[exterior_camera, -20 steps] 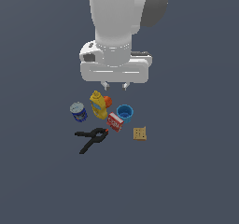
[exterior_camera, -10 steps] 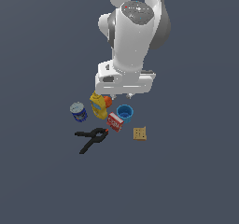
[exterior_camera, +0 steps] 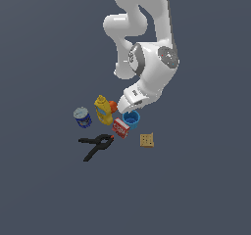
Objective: Pick up a designated object from a clutter of objects.
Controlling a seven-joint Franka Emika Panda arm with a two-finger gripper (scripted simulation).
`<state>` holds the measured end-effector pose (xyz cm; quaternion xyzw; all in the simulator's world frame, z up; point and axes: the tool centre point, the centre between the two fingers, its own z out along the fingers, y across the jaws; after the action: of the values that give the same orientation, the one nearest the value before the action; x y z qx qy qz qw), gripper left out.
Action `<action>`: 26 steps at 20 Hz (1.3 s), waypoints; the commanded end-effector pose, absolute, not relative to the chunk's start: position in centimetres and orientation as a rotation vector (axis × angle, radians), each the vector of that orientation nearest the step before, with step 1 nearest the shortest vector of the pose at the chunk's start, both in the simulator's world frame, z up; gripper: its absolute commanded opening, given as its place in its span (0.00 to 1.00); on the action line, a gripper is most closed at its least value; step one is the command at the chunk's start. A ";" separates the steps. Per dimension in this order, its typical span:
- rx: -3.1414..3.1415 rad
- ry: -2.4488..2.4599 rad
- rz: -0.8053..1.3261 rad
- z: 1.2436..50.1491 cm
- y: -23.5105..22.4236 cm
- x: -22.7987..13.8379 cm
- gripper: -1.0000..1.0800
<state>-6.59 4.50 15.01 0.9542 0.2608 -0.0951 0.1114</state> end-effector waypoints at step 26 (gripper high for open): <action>2.647 1.081 -0.362 7.7 5.8 -10.5 0.62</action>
<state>-10.49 5.79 7.84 0.9108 0.3717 -0.1250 0.1293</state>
